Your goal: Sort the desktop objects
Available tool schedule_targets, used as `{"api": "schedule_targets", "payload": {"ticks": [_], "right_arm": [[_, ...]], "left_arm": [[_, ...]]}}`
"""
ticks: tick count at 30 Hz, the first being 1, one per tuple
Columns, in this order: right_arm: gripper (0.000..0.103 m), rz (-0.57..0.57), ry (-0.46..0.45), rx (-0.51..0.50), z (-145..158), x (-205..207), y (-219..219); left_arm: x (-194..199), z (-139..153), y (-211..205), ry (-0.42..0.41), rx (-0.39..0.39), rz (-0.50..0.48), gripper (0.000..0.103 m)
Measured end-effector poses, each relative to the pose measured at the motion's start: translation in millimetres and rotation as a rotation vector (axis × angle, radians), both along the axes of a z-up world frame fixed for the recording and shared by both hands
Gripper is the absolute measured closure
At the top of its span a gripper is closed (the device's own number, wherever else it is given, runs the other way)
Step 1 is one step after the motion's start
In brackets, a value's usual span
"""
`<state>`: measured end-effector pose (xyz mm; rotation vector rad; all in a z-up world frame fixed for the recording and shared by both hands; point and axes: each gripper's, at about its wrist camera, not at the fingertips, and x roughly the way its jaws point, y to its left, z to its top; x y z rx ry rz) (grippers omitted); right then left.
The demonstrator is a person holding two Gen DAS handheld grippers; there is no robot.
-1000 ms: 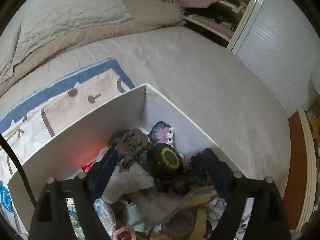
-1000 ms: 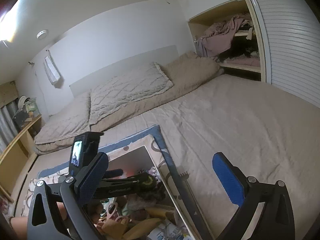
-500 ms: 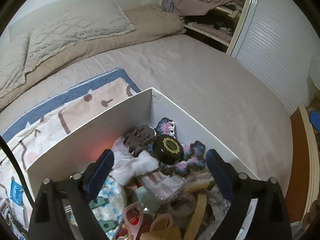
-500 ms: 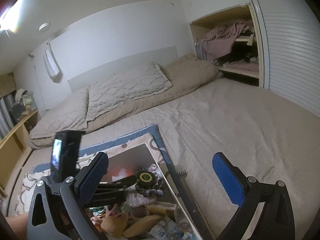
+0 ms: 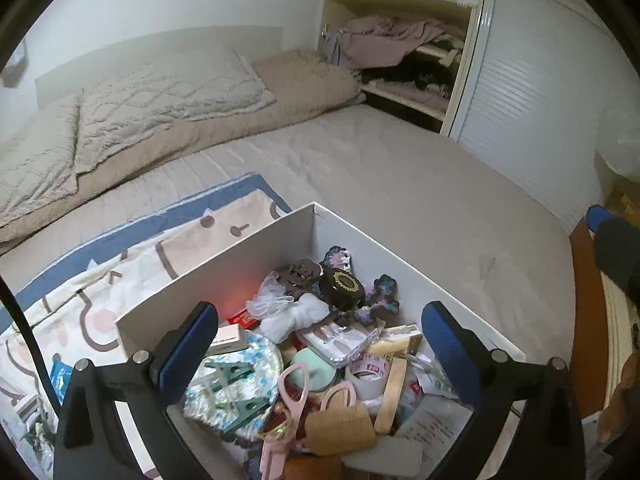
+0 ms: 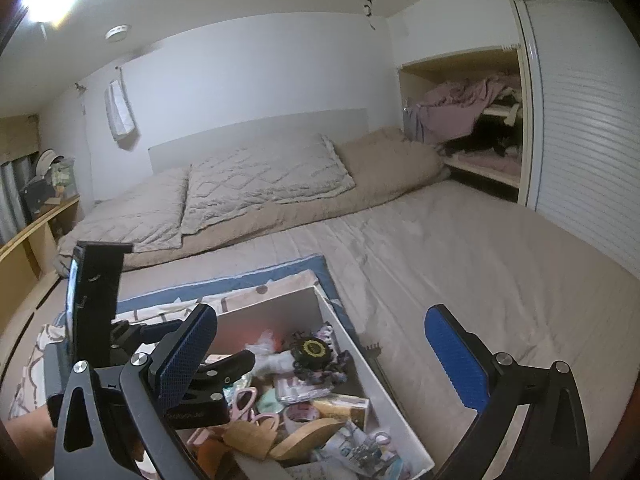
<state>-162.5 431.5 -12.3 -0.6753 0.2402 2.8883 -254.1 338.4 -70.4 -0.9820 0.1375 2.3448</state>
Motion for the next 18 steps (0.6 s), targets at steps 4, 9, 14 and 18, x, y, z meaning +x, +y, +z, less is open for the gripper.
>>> {"api": "schedule_targets", "payload": {"ticks": [4, 9, 14, 18], "right_arm": [[0.000, -0.008, 0.010, 0.019, 4, 8, -10], [0.000, -0.006, 0.014, 0.013, 7, 18, -23], [0.000, 0.004, 0.017, 0.030, 11, 29, -38], [0.000, 0.005, 0.022, 0.028, 13, 38, -45]], "left_arm": [[13, 12, -16, 0.036, 0.006, 0.028, 0.001], [29, 23, -35, 0.073, -0.004, 0.051, 0.001], [42, 36, -56, 0.100, 0.009, 0.082, 0.001], [54, 45, -72, 0.108, 0.021, 0.099, 0.001]]}}
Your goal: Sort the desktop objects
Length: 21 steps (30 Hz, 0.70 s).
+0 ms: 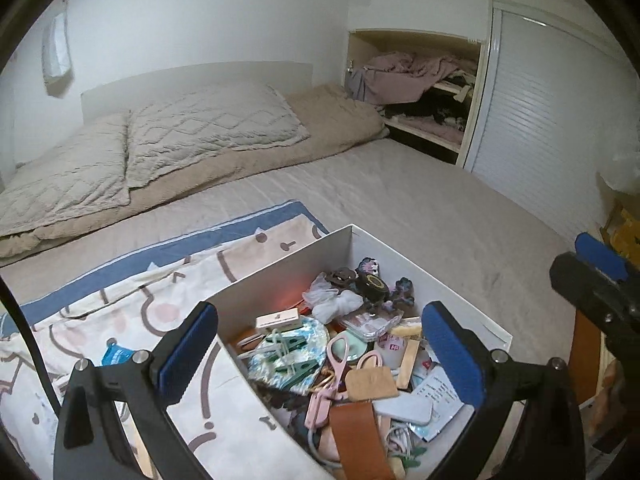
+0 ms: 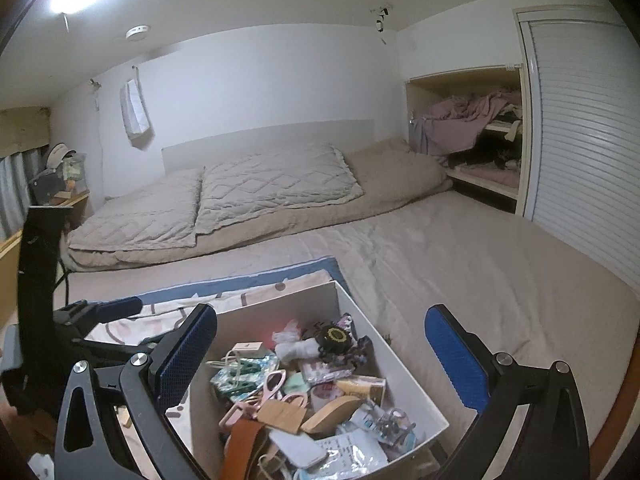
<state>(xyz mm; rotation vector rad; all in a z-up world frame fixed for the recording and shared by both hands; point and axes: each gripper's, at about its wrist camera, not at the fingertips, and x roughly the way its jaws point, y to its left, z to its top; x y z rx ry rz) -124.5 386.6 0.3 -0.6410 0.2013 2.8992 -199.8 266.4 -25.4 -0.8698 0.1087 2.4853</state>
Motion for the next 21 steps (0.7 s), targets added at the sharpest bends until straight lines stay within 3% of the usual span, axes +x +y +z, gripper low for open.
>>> {"api": "schedule_targets", "payload": {"ticks": [21], "right_arm": [[0.000, 0.001, 0.017, -0.037, 15, 46, -31]], "left_arm": [[74, 38, -68, 0.109, 0.007, 0.041, 0.001]]}}
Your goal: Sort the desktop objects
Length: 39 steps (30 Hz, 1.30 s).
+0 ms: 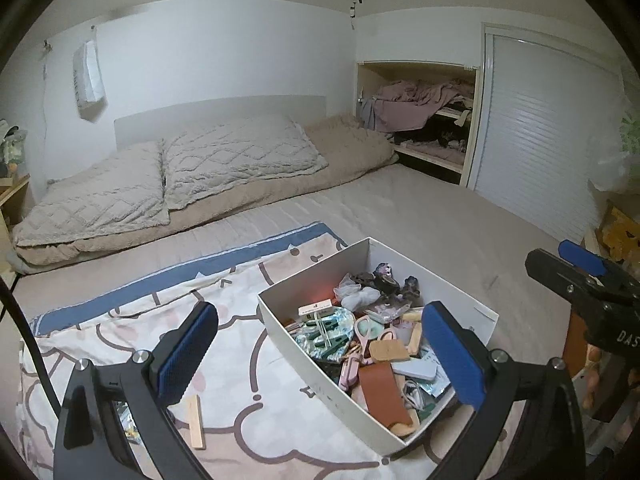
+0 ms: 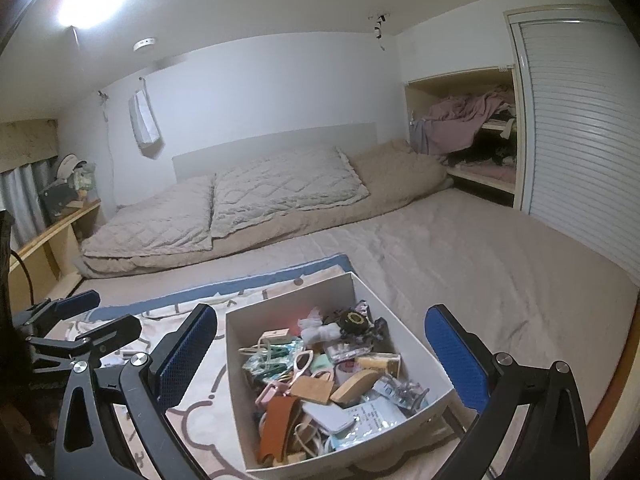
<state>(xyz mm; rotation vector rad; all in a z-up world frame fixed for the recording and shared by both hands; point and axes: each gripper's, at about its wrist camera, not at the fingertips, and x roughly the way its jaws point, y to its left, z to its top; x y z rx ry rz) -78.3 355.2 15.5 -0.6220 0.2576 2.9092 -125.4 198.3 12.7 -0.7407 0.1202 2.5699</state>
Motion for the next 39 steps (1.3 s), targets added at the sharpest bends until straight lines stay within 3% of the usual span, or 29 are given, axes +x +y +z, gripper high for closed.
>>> {"api": "schedule_targets", "payload": {"ticks": [9, 16, 39], "right_arm": [[0.000, 0.020, -0.026, 0.021, -4, 15, -22], [0.000, 0.015, -0.036, 0.036, -7, 23, -31], [0.000, 0.065, -0.069, 0.130, -13, 44, -57]], "left_arm": [[23, 2, -20, 0.025, -0.001, 0.033, 0.001], [36, -7, -29, -0.018, -0.009, 0.031, 0.001], [64, -8, -46, -0.031, 0.008, 0.061, 0.001]]}}
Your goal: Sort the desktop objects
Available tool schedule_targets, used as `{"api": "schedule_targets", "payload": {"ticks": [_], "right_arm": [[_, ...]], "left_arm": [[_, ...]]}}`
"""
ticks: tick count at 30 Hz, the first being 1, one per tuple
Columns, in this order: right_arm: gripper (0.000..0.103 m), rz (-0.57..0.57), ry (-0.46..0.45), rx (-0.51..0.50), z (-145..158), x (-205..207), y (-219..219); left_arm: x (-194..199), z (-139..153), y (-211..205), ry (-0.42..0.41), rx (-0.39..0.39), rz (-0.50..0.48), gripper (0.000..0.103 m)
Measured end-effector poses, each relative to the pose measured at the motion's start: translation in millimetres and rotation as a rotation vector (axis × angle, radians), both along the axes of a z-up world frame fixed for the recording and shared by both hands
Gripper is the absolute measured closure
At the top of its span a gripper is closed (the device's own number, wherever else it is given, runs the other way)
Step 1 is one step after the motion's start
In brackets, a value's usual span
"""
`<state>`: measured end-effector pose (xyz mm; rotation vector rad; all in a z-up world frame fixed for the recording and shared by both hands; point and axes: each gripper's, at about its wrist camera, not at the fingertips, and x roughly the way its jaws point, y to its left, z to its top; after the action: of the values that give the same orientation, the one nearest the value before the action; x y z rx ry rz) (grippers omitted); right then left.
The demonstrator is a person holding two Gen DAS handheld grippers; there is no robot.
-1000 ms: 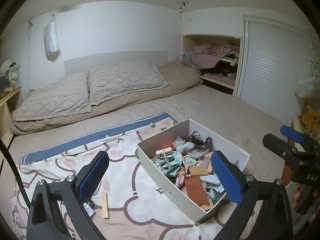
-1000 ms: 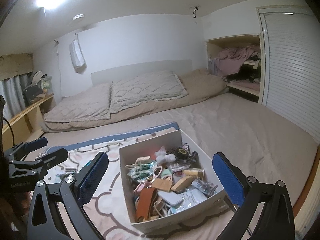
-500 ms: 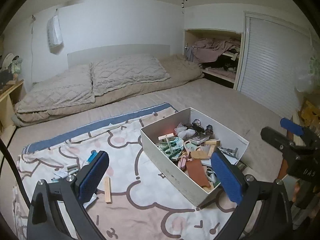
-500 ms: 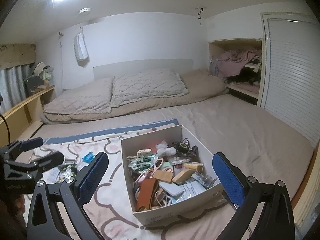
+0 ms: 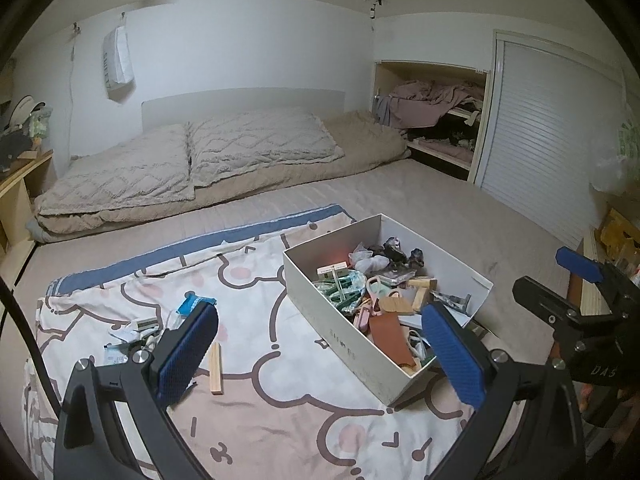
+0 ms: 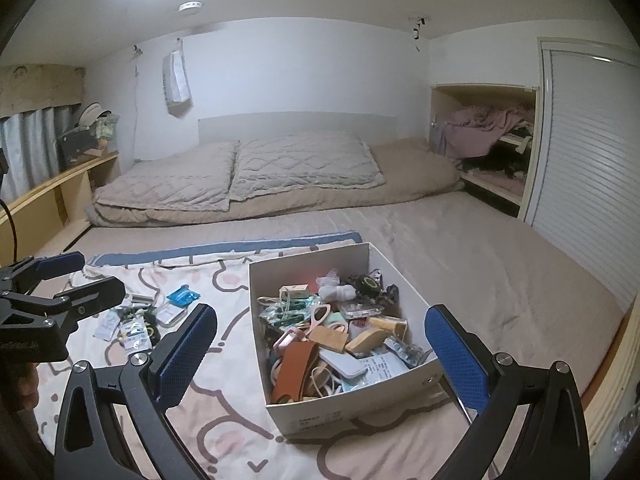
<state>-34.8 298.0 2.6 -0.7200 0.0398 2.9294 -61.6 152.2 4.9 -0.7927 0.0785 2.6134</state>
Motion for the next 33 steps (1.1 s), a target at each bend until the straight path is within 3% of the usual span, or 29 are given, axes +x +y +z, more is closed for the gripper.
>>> {"api": "schedule_targets", "payload": {"ticks": [18, 33], "right_arm": [[0.000, 0.003, -0.013, 0.011, -2, 3, -5], [0.000, 0.002, -0.025, 0.014, -2, 3, -7]], "left_arm": [[10, -5, -6, -0.002, -0.053, 0.028, 0.001], [11, -4, -9, 0.003, -0.051, 0.040, 0.001]]}}
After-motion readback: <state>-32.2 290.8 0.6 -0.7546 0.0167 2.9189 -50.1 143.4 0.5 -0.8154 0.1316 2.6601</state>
